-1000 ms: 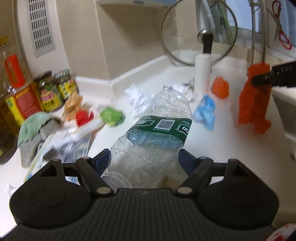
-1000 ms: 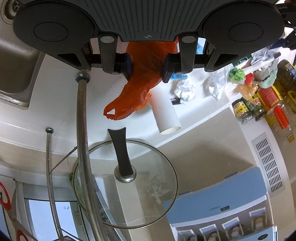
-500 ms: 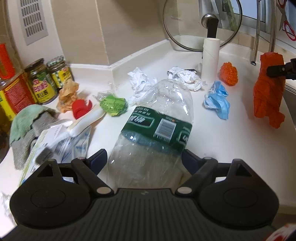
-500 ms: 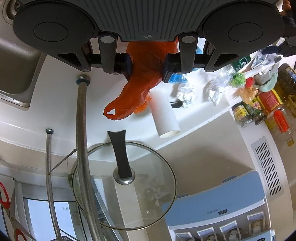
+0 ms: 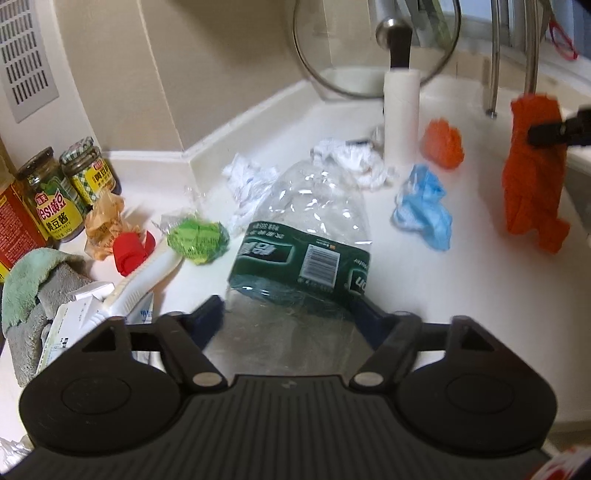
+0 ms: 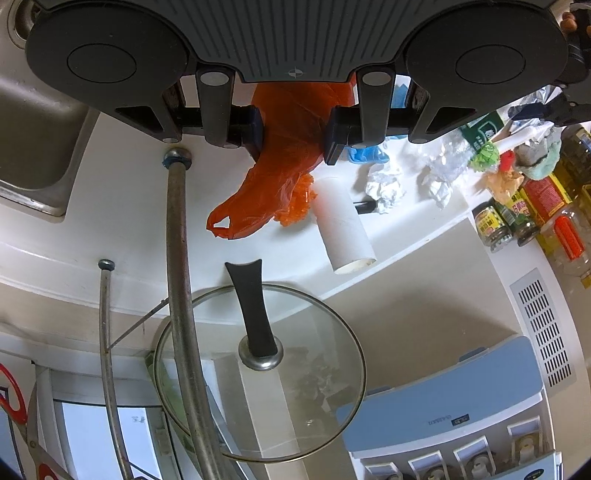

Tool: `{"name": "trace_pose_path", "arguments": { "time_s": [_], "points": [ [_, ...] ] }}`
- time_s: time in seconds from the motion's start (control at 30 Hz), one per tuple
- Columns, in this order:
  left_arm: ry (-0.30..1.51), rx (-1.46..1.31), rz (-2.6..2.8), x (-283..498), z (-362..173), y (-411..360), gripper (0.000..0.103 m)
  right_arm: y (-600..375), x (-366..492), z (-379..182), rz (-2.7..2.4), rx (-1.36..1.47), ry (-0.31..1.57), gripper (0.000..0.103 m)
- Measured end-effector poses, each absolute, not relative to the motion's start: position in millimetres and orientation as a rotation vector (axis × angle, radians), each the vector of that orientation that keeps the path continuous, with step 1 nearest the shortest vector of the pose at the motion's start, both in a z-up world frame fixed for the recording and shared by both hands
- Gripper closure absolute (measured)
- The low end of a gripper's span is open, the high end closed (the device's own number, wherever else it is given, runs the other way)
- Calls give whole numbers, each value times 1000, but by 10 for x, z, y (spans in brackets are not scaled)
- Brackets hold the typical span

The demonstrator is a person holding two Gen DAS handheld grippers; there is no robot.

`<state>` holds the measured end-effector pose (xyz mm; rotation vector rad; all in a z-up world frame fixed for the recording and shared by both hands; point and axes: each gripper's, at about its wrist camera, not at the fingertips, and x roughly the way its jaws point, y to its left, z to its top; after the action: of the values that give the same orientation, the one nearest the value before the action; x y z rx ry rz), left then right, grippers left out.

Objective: Collect trash
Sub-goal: 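Grasp the clear green-label water bottle with the left tool while the right tool holds the bag, then carry the bottle and orange bag down over the trash bin with both tools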

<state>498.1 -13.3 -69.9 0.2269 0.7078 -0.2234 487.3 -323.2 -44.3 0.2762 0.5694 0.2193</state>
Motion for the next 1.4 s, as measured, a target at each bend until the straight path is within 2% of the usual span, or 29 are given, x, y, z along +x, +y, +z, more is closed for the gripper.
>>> {"name": "trace_pose_path", "arguments": {
  "time_s": [0.03,0.07,0.1,0.13,0.17,0.2,0.23,0.33,0.4,0.43,0.5,0.57,0.77,1.4],
  "points": [
    [713,207,-220,4985,-667,-109,60,-3229,4870,-442,220,276,569,69],
    [726,190,-218,5001,-649,-83,59,-3219,4869,-442,220,276,569,69],
    [746,186,-206,5019,-648,-71,56,-3212,4870,-443,220,276,570,69],
    [755,183,-193,5024,-652,-64,49,-3207,4868,-442,223,279,571,69],
    [751,182,-171,5014,-655,-57,33,-3202,4862,-440,225,282,570,69],
    [748,179,-154,4996,-658,-46,26,-3195,4853,-438,228,283,568,69],
    [747,171,-158,4976,-662,-32,23,-3188,4843,-436,227,280,566,69],
    [757,117,-176,4963,-687,13,23,-3180,4823,-444,225,281,570,69],
    [775,65,-189,5000,-718,37,26,-3184,4809,-454,220,281,574,69],
    [782,34,-204,5016,-726,44,35,-3187,4803,-455,218,281,575,69],
    [780,8,-210,5014,-722,23,41,-3200,4794,-453,212,280,575,69],
    [750,19,-203,4987,-678,-13,65,-3219,4787,-448,206,281,572,69],
    [747,86,-200,4922,-619,-130,66,-3238,4780,-438,201,289,565,69],
    [717,-18,-121,4121,-412,131,68,-2926,4372,-270,308,255,523,70]
  ]
}}
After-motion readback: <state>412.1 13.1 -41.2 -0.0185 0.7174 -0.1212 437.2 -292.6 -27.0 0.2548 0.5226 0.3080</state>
